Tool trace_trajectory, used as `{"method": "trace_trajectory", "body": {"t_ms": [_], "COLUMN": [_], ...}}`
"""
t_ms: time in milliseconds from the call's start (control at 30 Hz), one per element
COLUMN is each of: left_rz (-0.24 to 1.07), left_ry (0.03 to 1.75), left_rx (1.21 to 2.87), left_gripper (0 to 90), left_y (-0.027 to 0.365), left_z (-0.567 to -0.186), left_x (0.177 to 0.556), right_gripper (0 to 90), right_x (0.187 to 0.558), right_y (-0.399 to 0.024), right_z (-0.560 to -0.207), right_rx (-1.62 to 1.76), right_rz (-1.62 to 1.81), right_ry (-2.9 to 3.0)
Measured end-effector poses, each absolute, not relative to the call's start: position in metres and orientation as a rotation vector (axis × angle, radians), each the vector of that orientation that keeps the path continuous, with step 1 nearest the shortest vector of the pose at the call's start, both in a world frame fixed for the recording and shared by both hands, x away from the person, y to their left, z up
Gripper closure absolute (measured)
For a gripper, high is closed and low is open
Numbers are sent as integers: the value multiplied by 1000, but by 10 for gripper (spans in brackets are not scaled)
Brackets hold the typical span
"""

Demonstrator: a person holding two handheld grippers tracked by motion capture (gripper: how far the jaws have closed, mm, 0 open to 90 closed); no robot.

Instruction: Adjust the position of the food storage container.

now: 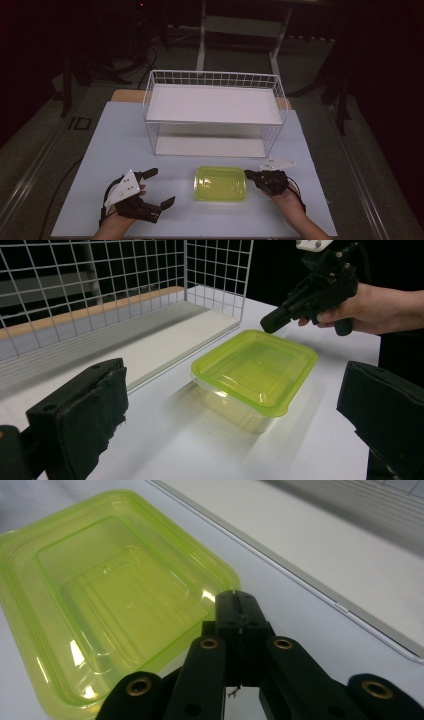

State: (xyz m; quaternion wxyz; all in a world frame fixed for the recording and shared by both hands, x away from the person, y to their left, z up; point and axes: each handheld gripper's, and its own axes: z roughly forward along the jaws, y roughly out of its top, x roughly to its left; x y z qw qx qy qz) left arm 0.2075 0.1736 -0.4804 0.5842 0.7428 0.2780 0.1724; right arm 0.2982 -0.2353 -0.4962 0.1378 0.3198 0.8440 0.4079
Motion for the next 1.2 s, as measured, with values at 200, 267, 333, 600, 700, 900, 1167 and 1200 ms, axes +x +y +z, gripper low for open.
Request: {"method": "trace_trajectory", "body": {"t_ms": [200,267,333,600,700,900,1167,1200], "left_rz": [402,402,405,407,410,405,404,404], "left_ry": [648,649,646,651,650,654,655,655], "left_rx": [1737,1738,1736,1733,1732,1733,1735,1736], "left_gripper": [5,4,4,5,5,4,4,4], "left_y": [173,173,173,172,172,173,173,173], "left_z": [-481,-481,-480,-481,-480,-481,-481,-481], "left_x": [207,207,207,207,207,207,207,207], "right_gripper": [900,900,900,900,900,900,900,900], "right_x": [286,283,277,278,281,284,283,282], "right_y": [-243,-243,-245,-239,-236,-226,-217,-216], "right_z": [-494,-495,-497,-501,-500,-499,-501,-501], "right_rx": [945,948,947,942,941,918,905,902], "right_rz": [1199,1202,1199,1181,1182,1180,1208,1211], "right_ry": [2444,2449,2461,2478,2477,2493,2504,2506]}}
